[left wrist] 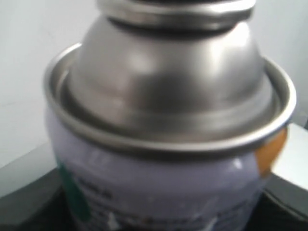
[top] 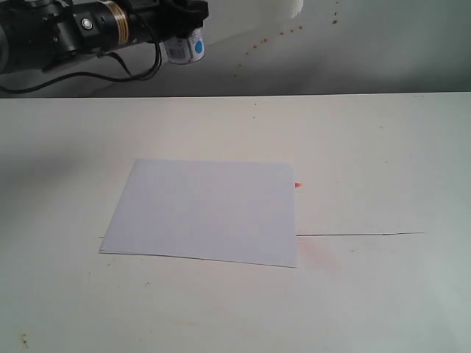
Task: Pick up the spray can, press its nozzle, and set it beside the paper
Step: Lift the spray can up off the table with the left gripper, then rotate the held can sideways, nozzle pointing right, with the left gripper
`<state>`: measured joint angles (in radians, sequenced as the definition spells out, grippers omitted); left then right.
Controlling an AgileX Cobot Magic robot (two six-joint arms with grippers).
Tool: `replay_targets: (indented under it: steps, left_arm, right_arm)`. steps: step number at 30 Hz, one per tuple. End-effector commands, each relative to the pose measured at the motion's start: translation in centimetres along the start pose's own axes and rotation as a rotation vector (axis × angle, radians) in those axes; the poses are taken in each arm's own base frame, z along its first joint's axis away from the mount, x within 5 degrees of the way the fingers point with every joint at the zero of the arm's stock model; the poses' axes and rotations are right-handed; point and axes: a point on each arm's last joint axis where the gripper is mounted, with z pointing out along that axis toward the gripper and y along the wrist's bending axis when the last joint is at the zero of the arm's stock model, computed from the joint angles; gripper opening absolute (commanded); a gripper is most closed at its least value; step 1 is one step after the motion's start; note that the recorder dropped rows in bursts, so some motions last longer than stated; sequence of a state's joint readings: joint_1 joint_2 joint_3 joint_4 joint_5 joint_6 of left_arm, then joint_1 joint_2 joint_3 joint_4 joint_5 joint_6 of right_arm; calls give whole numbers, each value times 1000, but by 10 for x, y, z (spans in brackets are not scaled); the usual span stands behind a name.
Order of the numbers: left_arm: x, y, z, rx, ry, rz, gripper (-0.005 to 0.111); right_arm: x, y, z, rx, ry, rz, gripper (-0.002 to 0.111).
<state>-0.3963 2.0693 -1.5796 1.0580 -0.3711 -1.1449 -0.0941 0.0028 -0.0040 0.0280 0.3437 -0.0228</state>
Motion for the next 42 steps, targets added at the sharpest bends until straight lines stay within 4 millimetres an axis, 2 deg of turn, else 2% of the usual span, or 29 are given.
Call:
replay_targets:
  steps: [1,4,8,12,20,24,31,37,40,42]
  left_arm:
    - [5,4,-7,-58,5,127,0]
    - [21,5,-7,-101,90,251,0]
    - [37,12,-10,-171,194,311,0]
    - [36,11,-16,-195,218,316,0]
    - [31,11,-20,-210,250,463,0]
    - [37,2,-19,-191,255,503,0]
    - [50,-20,-16,-133,302,719,0]
    - [47,-23,-15,-140,246,650,0]
    - [43,-29,-17,-111,123,561,0]
    - [44,-35,-20,-59,69,567,0]
  right_arm:
    - [1,0,0,0,-1,-12,0]
    - [1,0,0,0,-1,-12,0]
    - [1,0,0,0,-1,-12,0]
    - [1,0,0,0,-1,-12,0]
    - [1,0,0,0,-1,-12,0]
    - [1,0,0,0,-1,-12,0]
    - [1,0,0,0,-1,-12,0]
    - [1,0,0,0,-1,-12,0]
    - [1,0,0,0,-1,-12,0]
    - [1,0,0,0,-1,-12,0]
